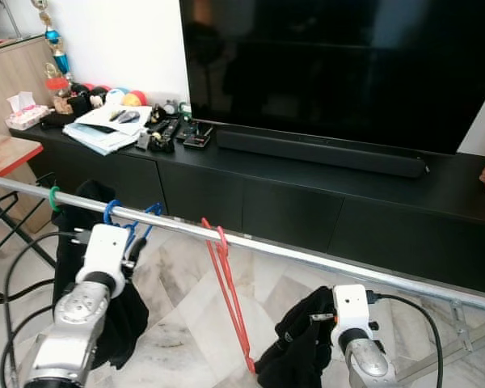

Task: Hang hanger

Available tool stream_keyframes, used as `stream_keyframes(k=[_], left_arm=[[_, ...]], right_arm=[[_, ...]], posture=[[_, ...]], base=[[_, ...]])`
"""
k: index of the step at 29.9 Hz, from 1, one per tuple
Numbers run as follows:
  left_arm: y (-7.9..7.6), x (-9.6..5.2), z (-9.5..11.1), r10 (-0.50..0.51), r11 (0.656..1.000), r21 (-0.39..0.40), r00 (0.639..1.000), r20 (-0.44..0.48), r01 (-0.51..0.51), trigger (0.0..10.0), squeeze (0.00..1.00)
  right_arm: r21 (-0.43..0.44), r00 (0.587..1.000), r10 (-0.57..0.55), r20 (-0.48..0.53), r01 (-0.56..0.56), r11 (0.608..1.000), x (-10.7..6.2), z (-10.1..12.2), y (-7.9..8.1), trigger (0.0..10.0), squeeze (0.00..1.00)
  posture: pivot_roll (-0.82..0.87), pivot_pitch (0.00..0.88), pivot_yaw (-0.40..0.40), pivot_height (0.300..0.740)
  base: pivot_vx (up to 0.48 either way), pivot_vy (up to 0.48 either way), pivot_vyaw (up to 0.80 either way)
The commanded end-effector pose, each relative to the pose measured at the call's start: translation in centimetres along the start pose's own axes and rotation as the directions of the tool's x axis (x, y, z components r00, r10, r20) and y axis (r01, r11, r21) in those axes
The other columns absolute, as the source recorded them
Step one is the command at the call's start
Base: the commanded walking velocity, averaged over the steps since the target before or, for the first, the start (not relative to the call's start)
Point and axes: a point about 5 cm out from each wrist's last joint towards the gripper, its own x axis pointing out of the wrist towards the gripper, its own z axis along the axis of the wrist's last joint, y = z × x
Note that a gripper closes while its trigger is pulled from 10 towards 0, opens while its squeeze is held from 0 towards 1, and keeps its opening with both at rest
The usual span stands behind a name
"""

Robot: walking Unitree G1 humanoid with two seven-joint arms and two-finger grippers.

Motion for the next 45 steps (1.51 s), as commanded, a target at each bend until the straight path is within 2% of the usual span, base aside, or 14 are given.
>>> stream_keyframes(k=[1,3,4,6,7,13,14,15,16,24,27,36,40,45], left_arm=[[0.3,0.2,-0.1,-0.002,1.000,0.019,1.000,-0.028,0.002,10.0,0.00],[0.2,0.2,-0.1,-0.013,1.000,0.010,0.999,-0.033,0.013,10.0,0.00],[0.0,0.3,-0.2,-0.039,0.999,-0.012,0.998,-0.047,0.038,10.0,0.41],[-0.1,0.4,-0.2,-0.049,0.999,-0.023,0.997,-0.055,0.048,10.0,0.41],[-0.5,0.4,-0.7,-0.061,0.997,-0.052,0.993,-0.103,0.055,10.0,1.00],[-1.5,0.8,-1.6,-0.066,0.994,-0.101,0.984,-0.164,0.050,10.0,1.00],[-1.7,1.0,-1.8,-0.068,0.995,-0.090,0.980,-0.186,0.052,10.0,0.60],[-1.7,1.0,-1.9,-0.069,0.995,-0.086,0.979,-0.190,0.053,10.0,0.60],[-1.8,1.1,-2.0,-0.061,0.995,-0.091,0.979,-0.195,0.044,10.0,0.00],[-2.8,2.6,-1.6,-0.011,0.992,-0.124,0.977,-0.212,-0.015,10.0,0.00],[-2.9,3.5,-1.3,0.002,0.984,-0.176,0.978,-0.207,-0.039,10.0,0.00],[-2.8,4.4,-2.3,-0.030,0.981,-0.191,0.975,-0.222,-0.013,10.0,0.00],[-2.5,4.7,-2.7,-0.015,0.979,-0.199,0.970,-0.244,-0.035,10.0,0.00],[-2.4,4.9,-2.3,-0.016,0.977,-0.210,0.974,-0.225,-0.033,10.0,0.00]], right_arm=[[0.006,1.000,-0.004,0.008,0.004,1.000,0.1,0.2,0.0,10.0,0.00],[0.006,1.000,-0.006,0.008,0.006,1.000,0.1,0.2,-0.1,10.0,0.00],[0.005,1.000,-0.008,0.007,0.008,1.000,0.1,0.2,-0.2,10.0,0.00],[0.004,1.000,-0.009,0.007,0.009,1.000,0.1,0.2,-0.2,10.0,0.00],[0.004,1.000,-0.010,0.006,0.010,1.000,0.1,0.2,-0.2,10.0,0.00],[0.002,1.000,-0.006,0.003,0.006,1.000,0.1,0.2,-0.2,10.0,0.00],[0.002,1.000,-0.005,0.003,0.005,1.000,0.2,0.2,-0.2,10.0,0.00],[0.002,1.000,-0.005,0.003,0.005,1.000,0.2,0.2,-0.2,10.0,0.00],[0.002,1.000,-0.005,0.003,0.005,1.000,0.2,0.2,-0.2,10.0,0.00],[0.000,1.000,-0.001,0.002,0.001,1.000,0.3,0.3,-0.1,10.0,0.00],[-0.001,1.000,0.000,0.002,0.000,1.000,0.3,0.4,0.0,10.0,0.00],[-0.005,1.000,-0.006,0.010,0.006,1.000,0.3,0.5,-0.3,10.0,0.00],[-0.011,1.000,-0.013,0.014,0.014,1.000,0.2,0.4,-0.7,10.0,0.00],[-0.017,1.000,-0.018,0.015,0.018,1.000,0.0,0.3,-1.0,10.0,0.00]], posture=[[0.03,0.013,0.036,0.740],[0.03,0.013,0.036,0.740],[0.03,0.016,0.035,0.740],[0.03,0.016,0.035,0.740],[0.03,0.017,0.034,0.740],[0.03,0.019,0.029,0.740],[0.03,0.019,0.029,0.740],[0.03,0.019,0.029,0.740],[0.03,0.019,0.029,0.740],[0.03,0.015,0.027,0.740],[0.02,0.013,0.031,0.740],[0.00,0.020,0.030,0.740],[-0.02,0.028,0.026,0.740],[-0.02,0.035,0.017,0.740]], base=[[0.000,0.000,0.00],[0.000,0.000,0.00],[0.000,0.000,0.00],[0.000,0.000,0.00],[0.000,0.000,0.00],[0.000,0.000,0.00],[0.000,0.000,0.00],[0.000,0.000,0.00],[0.000,0.000,0.00],[0.000,0.000,0.00],[0.000,0.000,0.00],[0.000,0.000,0.00],[0.000,0.000,0.00],[0.000,0.000,0.00]])
